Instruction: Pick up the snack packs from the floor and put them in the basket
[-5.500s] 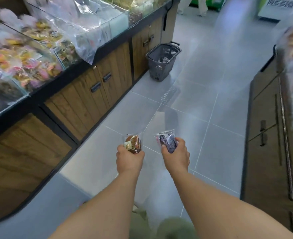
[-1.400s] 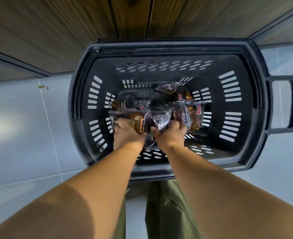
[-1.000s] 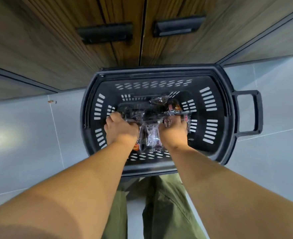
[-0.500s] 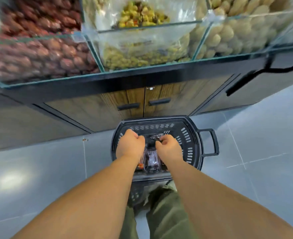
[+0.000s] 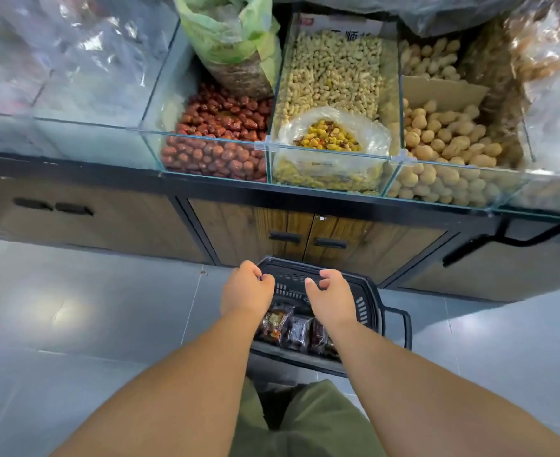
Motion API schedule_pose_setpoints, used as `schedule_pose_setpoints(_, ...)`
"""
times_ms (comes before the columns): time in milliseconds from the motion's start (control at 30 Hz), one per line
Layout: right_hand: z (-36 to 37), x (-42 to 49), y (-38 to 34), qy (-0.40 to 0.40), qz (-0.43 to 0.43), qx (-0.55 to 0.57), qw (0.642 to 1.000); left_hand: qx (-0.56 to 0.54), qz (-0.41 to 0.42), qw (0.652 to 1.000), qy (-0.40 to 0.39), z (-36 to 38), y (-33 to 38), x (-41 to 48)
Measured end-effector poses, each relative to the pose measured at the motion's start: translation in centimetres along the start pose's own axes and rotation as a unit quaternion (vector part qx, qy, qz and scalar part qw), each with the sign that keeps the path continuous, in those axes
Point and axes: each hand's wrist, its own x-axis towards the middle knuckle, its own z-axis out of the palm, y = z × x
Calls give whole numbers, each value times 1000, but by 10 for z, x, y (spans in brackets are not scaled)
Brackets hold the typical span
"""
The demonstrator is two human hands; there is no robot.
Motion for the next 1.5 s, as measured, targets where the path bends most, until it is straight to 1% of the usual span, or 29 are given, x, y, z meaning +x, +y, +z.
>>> schedule_pose_setpoints(267,29,-37,-47,-44,-81,-34,995,-37,-31,997,57,-57,-40,-15)
schedule_pose_setpoints(433,75,-66,-92,-29,-150,-38,988,-95,-49,988,116,-104,-81,-21)
schedule_pose_setpoints(567,137,-107,-127,-37,-172,-32,984,-116,-68,979,157,-150,-139,-27)
schedule_pose_setpoints(767,243,-177,-155,-109,-210,-67,969,-112,-133,963,204,-233,-255,-49)
schedule_pose_setpoints(900,303,-217,-173,-154,-236,-91,955,-146,-182,939,254,-277,-322,-66)
schedule_pose_setpoints(1000,342,-240,-192,-177,-259,-105,944,-174,-211,919,282,-299,-359,-76)
schedule_pose_setpoints(1167,407,-259,-219,-234,-309,-151,909,-191,-252,892,322,-321,-418,-79)
schedule_pose_setpoints(1333,474,-260,-258,-293,-338,-195,873,-223,-328,846,356,-356,-468,-56)
schedule_pose_setpoints(1500,545,-251,-330,-338,-370,-208,840,-250,-371,805,389,-414,-502,-15)
